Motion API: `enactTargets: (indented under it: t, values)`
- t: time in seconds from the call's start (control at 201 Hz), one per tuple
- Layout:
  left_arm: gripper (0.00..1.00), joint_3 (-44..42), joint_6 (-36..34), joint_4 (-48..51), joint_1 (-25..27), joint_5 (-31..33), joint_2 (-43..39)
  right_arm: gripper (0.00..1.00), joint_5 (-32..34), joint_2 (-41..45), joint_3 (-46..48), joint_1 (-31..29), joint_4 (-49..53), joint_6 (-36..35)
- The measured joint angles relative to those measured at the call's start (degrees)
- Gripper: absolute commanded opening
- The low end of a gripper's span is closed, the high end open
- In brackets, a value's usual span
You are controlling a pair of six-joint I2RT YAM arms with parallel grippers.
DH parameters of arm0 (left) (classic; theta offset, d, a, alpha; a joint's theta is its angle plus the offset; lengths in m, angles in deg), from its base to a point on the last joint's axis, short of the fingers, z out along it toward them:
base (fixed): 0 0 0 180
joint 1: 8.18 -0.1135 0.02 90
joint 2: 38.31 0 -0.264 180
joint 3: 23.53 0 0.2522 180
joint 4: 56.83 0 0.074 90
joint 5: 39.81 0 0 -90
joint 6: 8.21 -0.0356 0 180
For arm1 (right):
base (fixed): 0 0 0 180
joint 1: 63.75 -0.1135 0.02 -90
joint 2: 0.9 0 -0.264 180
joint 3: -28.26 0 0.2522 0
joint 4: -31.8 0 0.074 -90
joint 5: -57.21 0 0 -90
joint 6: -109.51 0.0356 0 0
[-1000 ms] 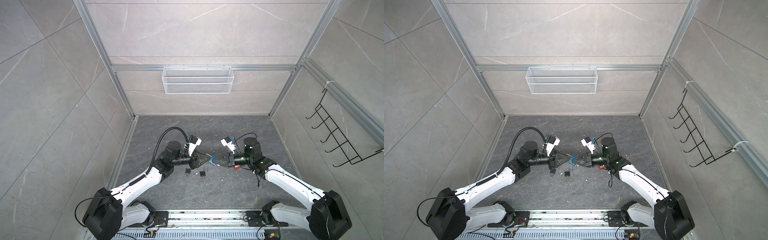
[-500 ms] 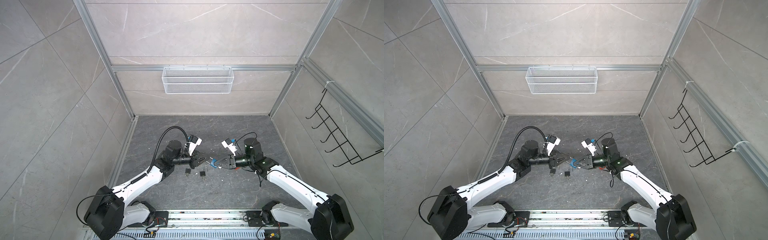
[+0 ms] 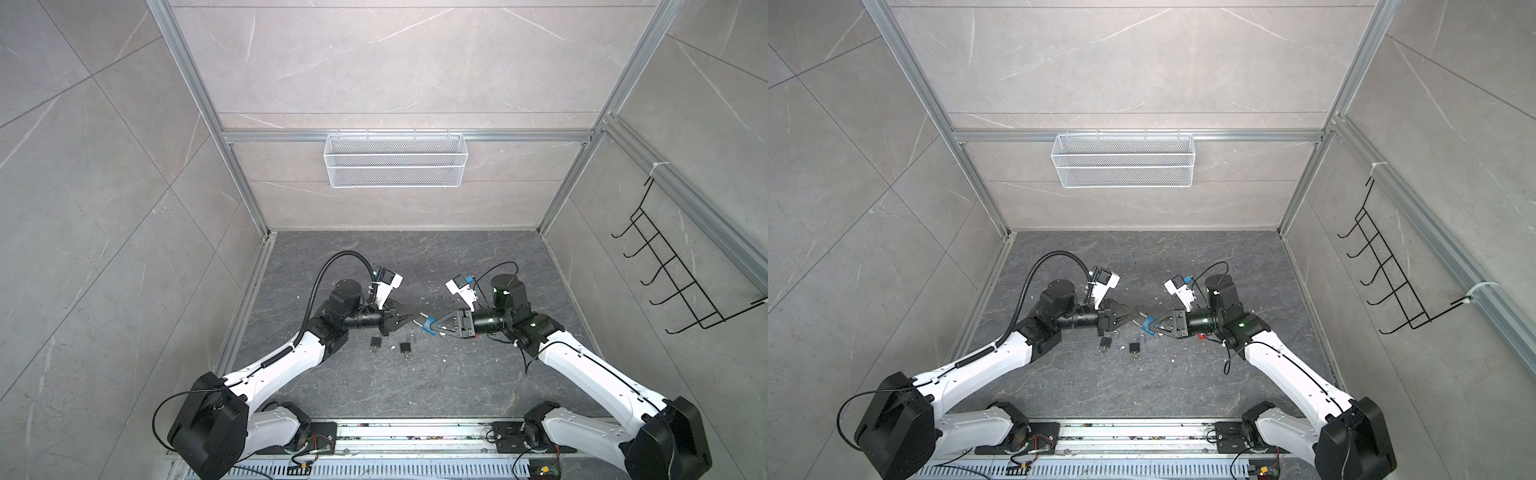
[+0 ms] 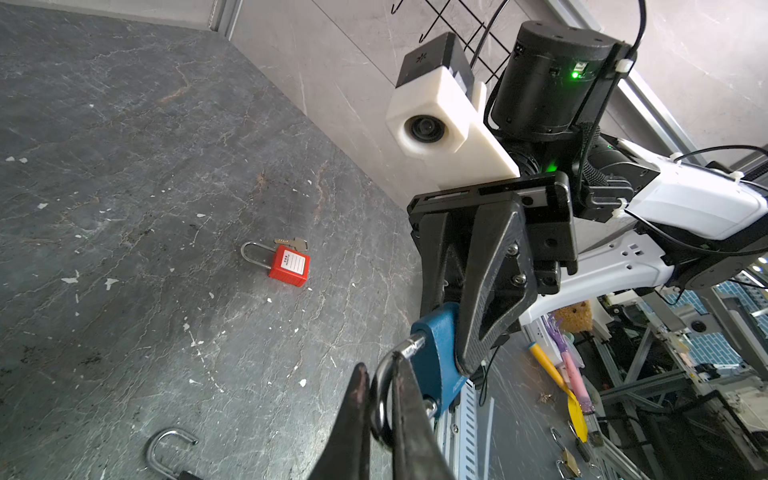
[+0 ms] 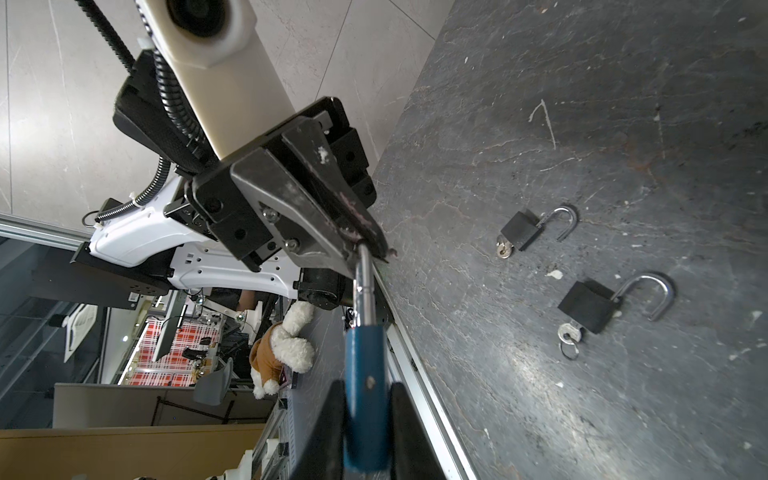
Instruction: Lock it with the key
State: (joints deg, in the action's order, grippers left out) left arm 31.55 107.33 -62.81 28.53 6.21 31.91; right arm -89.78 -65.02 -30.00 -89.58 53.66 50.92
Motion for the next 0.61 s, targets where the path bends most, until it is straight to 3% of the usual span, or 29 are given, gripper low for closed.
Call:
enactTargets:
  t: [0.353,0.607]
  values:
    - [0.00,0.0,1.3,-1.8,0.7,0.0,0.1,0.00,1.0,1.2,-0.5,0.0,1.4,-1.4]
    - [0.00,0.0,1.3,-3.5,0.8,0.6,0.4,0.00,-0.5,0.4,-0.3,0.4,-2.4,3.4]
